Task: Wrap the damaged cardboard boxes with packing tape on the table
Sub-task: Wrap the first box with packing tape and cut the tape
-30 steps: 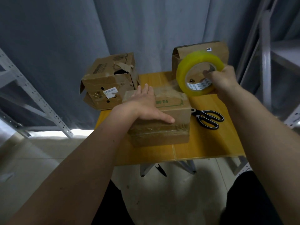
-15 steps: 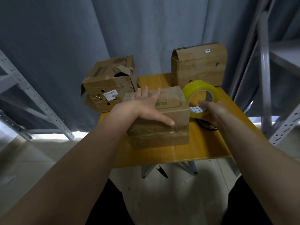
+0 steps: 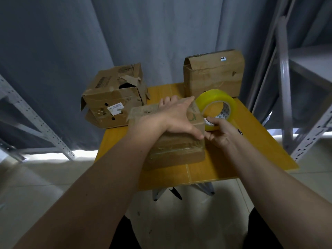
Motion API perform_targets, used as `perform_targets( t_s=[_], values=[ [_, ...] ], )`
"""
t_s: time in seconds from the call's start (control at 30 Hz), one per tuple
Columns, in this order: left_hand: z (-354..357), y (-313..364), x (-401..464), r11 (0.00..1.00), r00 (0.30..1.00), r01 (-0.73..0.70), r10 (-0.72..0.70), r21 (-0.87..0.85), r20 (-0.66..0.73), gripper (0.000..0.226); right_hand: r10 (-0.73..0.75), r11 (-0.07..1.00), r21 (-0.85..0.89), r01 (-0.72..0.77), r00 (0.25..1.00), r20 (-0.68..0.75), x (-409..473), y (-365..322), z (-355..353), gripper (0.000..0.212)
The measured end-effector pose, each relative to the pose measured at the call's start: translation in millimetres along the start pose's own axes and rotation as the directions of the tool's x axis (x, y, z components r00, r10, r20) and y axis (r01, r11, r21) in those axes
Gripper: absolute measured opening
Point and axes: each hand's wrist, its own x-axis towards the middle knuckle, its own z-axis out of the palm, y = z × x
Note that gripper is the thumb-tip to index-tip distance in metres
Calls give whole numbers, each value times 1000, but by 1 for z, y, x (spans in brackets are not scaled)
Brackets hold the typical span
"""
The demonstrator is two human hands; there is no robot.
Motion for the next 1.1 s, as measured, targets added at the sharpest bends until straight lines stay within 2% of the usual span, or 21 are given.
perform_targets(
  t_s=[0.1,0.2,0.3,0.37,0.47,0.57,0.77,0.87,0.93,1.1],
  values=[
    [-9,-8,-8,976,994,-42,20,-213,-106,128,-85,996,-29,86,996,28,-12,-17,19,10],
    [-23,-14,-16,888,967,-108,-12,-447,-256,128,-239,959,-130,250,966,98,-35,-51,48,8],
    [-20,-14,-22,811,893,-202,-77,-548,-444,129,-457,829,-283,482,876,155,-62,-79,79,9],
    [-7,-14,-25,757,859,-250,-114,-603,-499,127,-568,703,-390,595,799,196,-75,-83,93,10],
    [21,-20,-29,743,898,-166,-158,-649,-411,126,-592,534,-581,613,763,261,-77,-69,99,18],
    [38,-36,-35,724,943,-58,-185,-687,-275,128,-580,415,-685,599,754,308,-63,-48,97,1],
    [21,-51,-32,670,955,20,-233,-742,-184,143,-603,201,-750,630,683,412,-50,-37,108,52],
    [24,-49,-28,665,953,-4,-223,-747,-204,131,-631,183,-764,619,670,392,-48,-37,106,60],
    [24,-48,-24,682,952,-30,-203,-731,-229,123,-660,177,-773,610,656,366,-47,-41,107,57],
    [26,-44,-21,702,955,-57,-168,-710,-244,117,-703,210,-750,627,630,330,-47,-45,109,55]
  ],
)
